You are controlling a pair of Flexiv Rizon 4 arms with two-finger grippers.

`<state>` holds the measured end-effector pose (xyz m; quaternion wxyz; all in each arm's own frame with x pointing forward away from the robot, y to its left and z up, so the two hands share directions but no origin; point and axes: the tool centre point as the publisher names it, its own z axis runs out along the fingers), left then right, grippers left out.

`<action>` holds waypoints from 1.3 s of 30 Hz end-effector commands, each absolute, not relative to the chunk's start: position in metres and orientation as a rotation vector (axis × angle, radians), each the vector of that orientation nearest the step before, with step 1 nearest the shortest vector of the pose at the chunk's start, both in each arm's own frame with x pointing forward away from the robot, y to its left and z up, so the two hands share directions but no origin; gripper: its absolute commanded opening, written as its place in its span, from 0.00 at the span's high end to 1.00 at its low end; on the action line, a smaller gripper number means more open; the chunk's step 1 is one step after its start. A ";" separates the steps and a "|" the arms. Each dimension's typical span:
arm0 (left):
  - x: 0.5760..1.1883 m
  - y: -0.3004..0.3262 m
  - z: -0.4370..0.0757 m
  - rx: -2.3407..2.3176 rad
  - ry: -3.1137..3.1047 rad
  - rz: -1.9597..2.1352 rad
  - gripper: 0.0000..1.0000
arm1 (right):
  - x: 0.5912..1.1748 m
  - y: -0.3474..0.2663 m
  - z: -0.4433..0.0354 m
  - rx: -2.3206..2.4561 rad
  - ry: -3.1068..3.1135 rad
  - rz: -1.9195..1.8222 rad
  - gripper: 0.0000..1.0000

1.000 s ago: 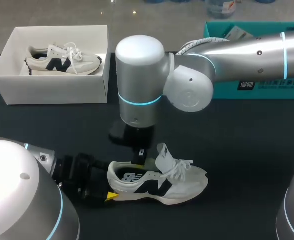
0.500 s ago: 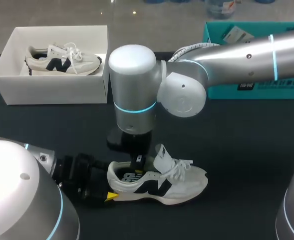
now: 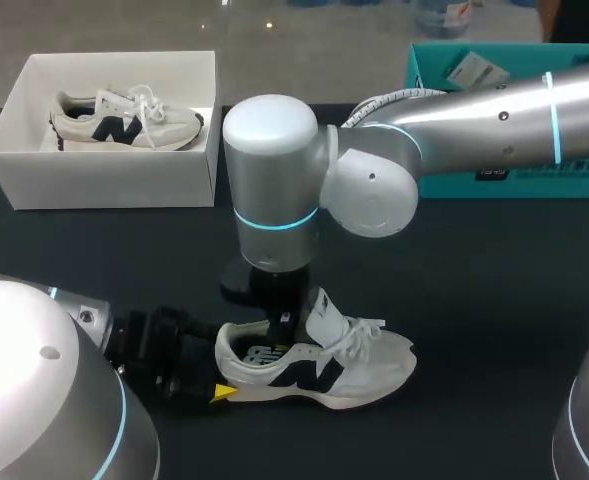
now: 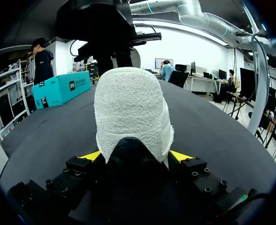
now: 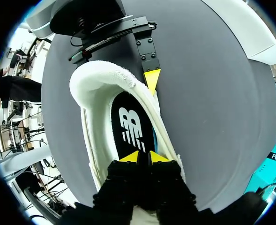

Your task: Take the shoe out of the shoebox, open the shoe tongue, remove and reinsert the insole, then place the shoe into the shoebox

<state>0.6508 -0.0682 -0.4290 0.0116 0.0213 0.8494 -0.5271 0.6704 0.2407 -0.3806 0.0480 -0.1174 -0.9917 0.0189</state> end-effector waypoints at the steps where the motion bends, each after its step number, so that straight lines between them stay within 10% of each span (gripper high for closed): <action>1: 0.652 -0.066 -0.436 0.067 2.652 -1.643 1.00 | 0.672 0.238 -0.380 -0.357 -3.028 0.053 0.67; 29: 0.652 -0.066 -0.436 0.067 2.652 -1.643 1.00 | 0.646 0.260 -0.438 -0.370 -2.976 0.048 0.58; 32: 0.652 -0.066 -0.436 0.067 2.652 -1.643 1.00 | 0.639 0.262 -0.444 -0.361 -2.949 0.067 0.62; 35: 0.652 -0.066 -0.436 0.067 2.652 -1.643 1.00 | 0.635 0.262 -0.446 -0.359 -2.939 0.068 1.00; 39: 0.652 -0.066 -0.436 0.067 2.652 -1.643 1.00 | 0.634 0.257 -0.436 -0.350 -2.936 0.081 1.00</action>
